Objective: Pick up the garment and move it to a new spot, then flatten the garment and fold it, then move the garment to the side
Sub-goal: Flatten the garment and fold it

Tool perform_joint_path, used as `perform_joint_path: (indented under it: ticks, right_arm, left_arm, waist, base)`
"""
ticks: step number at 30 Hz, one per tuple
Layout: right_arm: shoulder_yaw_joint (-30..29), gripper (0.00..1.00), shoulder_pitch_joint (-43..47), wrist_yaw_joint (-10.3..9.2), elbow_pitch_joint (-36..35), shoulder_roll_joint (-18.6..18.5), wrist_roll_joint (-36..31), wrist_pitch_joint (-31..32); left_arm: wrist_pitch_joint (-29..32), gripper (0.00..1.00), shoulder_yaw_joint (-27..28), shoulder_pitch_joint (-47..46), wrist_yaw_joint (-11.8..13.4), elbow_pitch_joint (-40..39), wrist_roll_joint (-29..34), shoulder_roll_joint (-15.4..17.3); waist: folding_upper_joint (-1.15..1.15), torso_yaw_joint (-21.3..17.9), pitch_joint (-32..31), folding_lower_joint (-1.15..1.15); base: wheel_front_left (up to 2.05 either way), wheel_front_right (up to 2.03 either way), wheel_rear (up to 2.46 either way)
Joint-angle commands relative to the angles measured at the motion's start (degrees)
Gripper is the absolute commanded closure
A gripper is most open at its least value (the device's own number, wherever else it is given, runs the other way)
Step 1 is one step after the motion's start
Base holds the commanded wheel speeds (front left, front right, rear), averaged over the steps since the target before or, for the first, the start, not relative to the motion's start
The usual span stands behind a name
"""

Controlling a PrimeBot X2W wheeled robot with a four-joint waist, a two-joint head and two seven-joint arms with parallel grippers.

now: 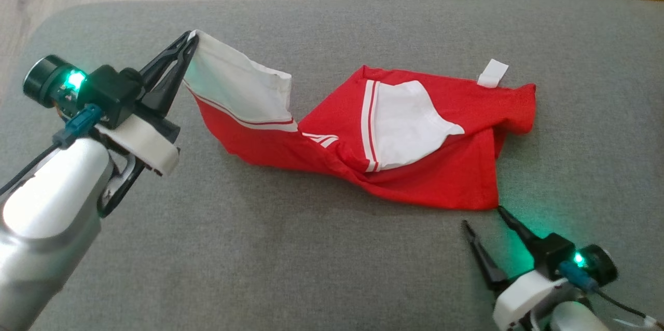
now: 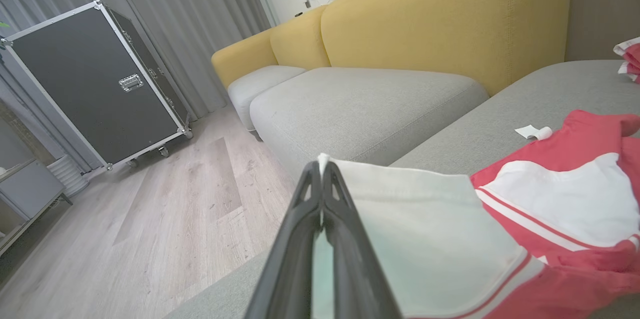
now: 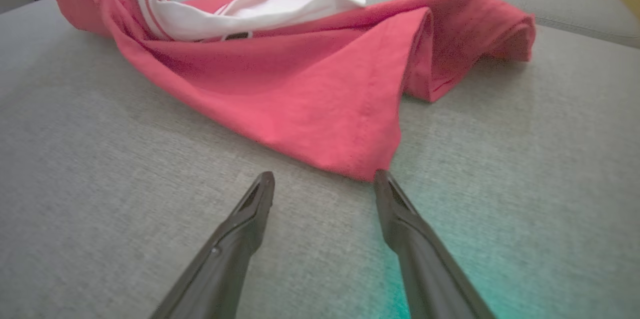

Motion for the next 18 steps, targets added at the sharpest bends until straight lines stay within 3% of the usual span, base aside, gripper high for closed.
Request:
perform_joint_path:
  ticks: [1,6,14,18]
  right_arm:
    - [0.26,0.00,-1.61,-0.04,-1.04,-0.82,-0.69,-0.37]
    - [-3.46,0.00,-1.26,-0.04,0.10,0.44,-4.18,-0.37]
    - [-3.65,0.00,-1.85,-0.04,1.76,1.13,-6.19,-0.37]
    - [-3.04,0.07,-2.87,-0.04,2.89,0.92,-6.33,-0.37]
  left_arm:
    - [0.24,1.00,2.52,-2.91,0.01,-1.39,-0.27,2.80]
    - [0.20,1.00,2.31,-2.56,0.09,-1.69,-0.49,3.06]
    - [0.07,1.00,2.17,-2.11,0.38,-2.34,-1.02,3.39]
    - [0.06,1.00,1.98,-2.25,0.57,-2.62,-1.03,3.16]
  waist:
    - [0.00,0.14,-0.10,0.00]
    - [0.00,0.56,-0.50,0.00]
    - [0.00,1.00,-0.24,0.00]
    - [0.00,1.34,0.06,0.00]
  base:
    - [0.00,0.00,0.00]
    - [0.00,0.00,0.00]
    - [0.00,0.00,0.00]
    - [0.00,0.00,0.00]
